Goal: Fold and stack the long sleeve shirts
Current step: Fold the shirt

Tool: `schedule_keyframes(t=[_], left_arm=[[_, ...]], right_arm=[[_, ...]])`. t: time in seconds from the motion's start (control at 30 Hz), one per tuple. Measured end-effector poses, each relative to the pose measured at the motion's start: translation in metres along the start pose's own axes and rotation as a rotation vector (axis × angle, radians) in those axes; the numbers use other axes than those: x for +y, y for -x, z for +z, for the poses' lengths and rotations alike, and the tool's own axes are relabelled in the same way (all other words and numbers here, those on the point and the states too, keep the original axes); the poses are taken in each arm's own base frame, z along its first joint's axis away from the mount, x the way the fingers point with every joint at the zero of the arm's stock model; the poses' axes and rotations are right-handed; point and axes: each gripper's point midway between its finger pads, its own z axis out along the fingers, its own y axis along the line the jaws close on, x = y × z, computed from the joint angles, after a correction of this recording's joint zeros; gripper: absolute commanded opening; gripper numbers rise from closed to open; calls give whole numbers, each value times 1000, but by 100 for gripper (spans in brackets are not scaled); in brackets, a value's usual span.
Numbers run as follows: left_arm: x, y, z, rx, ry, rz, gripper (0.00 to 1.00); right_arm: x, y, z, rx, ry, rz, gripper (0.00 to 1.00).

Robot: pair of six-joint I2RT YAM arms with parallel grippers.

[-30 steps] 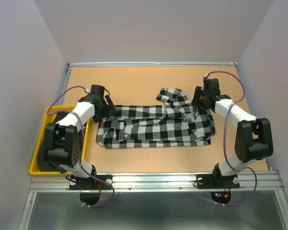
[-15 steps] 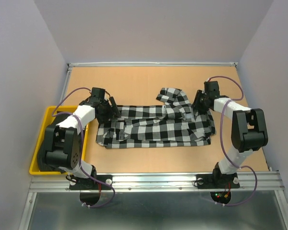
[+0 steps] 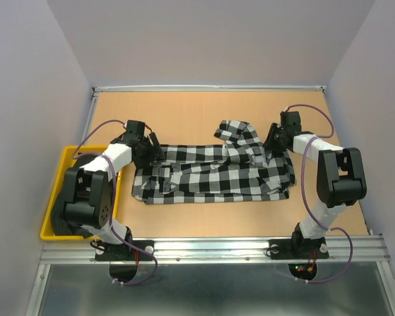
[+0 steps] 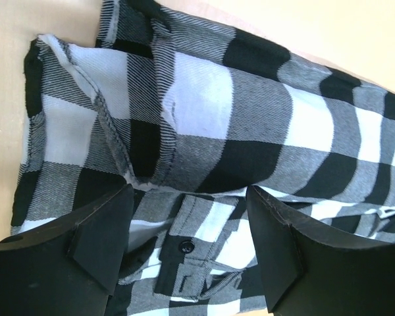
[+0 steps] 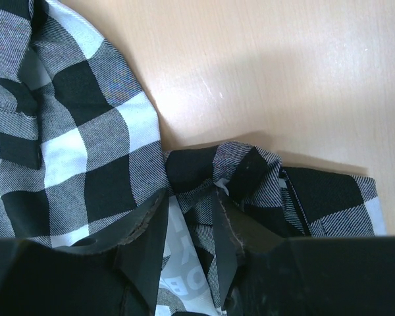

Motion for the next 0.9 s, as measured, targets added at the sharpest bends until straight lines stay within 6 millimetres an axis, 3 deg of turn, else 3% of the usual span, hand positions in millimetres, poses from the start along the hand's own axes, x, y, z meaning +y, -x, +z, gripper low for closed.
schedule_keyframes(t=[0.2, 0.67, 0.9], left_arm=[[5, 0, 6, 0, 29, -2, 79], [-2, 22, 5, -61, 16, 56, 77], [2, 19, 14, -39, 31, 68, 63]], right_arm=[[0, 0, 1, -1, 0, 0, 37], [0, 1, 1, -4, 1, -1, 34], [-1, 2, 1, -8, 0, 2, 32]])
